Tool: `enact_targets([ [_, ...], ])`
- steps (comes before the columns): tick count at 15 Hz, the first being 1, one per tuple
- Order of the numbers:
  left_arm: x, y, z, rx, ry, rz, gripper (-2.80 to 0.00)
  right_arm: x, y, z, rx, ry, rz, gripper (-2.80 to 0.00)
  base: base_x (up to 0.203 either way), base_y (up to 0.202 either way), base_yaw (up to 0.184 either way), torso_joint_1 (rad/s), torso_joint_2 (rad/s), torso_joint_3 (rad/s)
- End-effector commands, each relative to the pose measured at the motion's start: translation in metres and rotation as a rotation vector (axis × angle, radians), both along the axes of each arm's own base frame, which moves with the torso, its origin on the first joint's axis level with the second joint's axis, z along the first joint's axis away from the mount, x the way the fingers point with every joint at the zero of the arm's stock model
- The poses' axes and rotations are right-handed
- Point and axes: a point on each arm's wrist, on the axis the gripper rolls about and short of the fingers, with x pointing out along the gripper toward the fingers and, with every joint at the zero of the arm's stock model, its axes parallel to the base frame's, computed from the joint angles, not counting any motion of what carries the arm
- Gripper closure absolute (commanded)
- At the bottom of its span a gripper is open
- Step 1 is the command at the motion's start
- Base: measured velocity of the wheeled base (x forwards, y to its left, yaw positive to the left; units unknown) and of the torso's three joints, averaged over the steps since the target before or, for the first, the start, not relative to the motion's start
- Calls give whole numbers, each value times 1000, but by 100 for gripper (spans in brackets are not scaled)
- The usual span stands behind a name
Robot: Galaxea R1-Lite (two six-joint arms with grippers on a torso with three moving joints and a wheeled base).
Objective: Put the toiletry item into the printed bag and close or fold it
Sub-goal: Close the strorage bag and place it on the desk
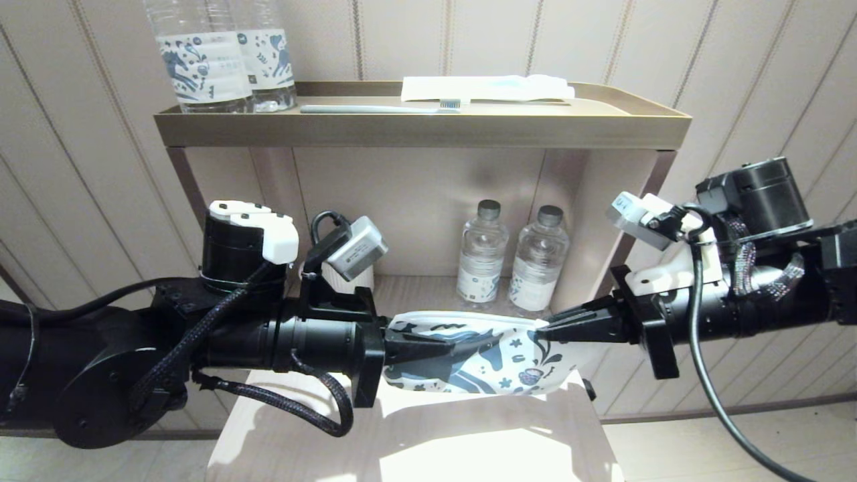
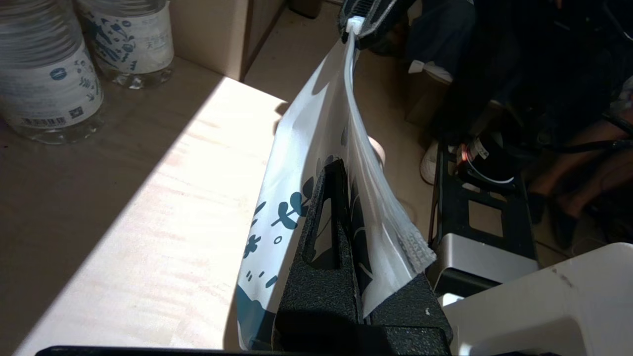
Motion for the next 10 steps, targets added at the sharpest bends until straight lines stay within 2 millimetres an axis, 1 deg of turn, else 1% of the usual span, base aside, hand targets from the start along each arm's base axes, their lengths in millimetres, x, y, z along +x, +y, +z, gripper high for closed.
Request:
enact_targets([
  [1, 0, 0, 1, -4, -3, -4, 0, -1, 0, 1, 3, -4, 5, 0, 0, 0, 0, 0, 0, 0],
  [5, 0, 0, 1, -4, -3, -4, 0, -1, 0, 1, 3, -4, 5, 0, 0, 0, 0, 0, 0, 0],
  [6, -2, 1, 4, -14, -10, -16, 0, -4, -7, -1, 5, -4, -3, 0, 0, 0, 0, 0, 0, 0],
  [7, -2, 2, 5, -15, -11, -16, 0, -4, -23, -5, 9, 0, -47, 0, 0, 0, 0, 0, 0, 0],
  [9, -1, 1, 4, -14, -9, -14, 0, -8, -64, -12, 19, 10, -181, 0, 0, 0, 0, 0, 0, 0],
  [10, -1, 1, 4, -14, -9, -14, 0, -12, -75, -16, 26, 15, -207, 0, 0, 0, 0, 0, 0, 0],
])
